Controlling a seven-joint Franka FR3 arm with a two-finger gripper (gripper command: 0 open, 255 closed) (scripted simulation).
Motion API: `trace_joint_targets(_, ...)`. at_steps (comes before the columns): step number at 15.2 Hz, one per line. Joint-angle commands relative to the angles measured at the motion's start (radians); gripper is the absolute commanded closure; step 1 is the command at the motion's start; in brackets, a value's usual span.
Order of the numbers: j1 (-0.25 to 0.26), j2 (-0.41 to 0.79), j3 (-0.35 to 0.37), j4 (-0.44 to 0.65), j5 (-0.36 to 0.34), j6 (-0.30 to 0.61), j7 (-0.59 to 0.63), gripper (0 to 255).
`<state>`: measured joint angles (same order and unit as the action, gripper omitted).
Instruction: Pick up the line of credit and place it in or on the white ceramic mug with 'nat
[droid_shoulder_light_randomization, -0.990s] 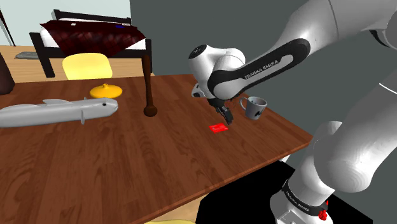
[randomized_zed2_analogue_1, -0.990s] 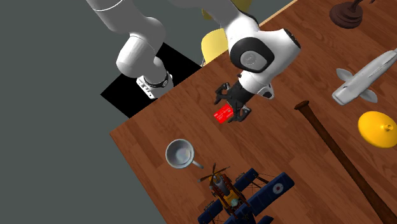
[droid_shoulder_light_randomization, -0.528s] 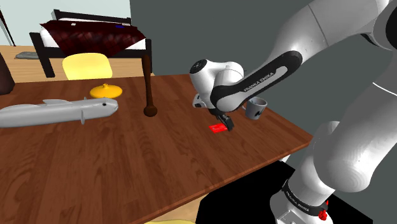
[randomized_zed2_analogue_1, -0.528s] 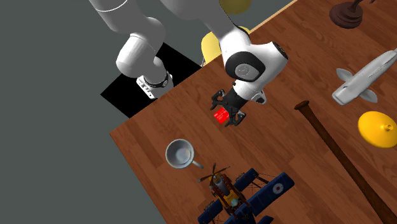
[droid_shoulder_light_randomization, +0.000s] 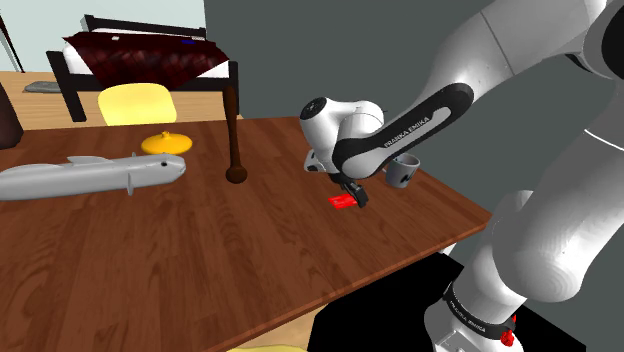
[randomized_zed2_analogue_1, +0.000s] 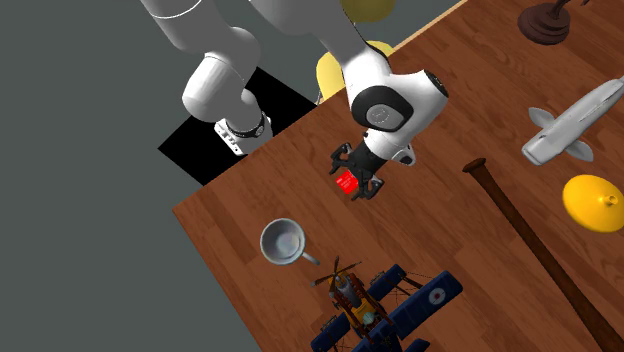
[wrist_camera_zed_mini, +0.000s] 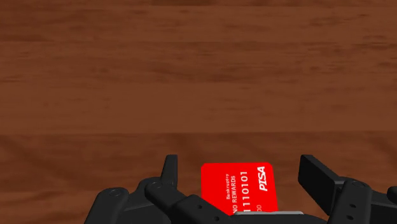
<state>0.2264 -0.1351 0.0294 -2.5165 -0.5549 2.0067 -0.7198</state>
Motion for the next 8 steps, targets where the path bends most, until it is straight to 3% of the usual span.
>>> trace_joint_targets(1,0.0,0.0,0.0,0.0,0.0,0.0,0.0,0)
trace_joint_targets(2,0.0,0.0,0.0,0.0,0.0,0.0,0.0,255)
trace_joint_targets(8,0.0,-0.001,0.0,0.0,0.0,-0.001,-0.001,255)
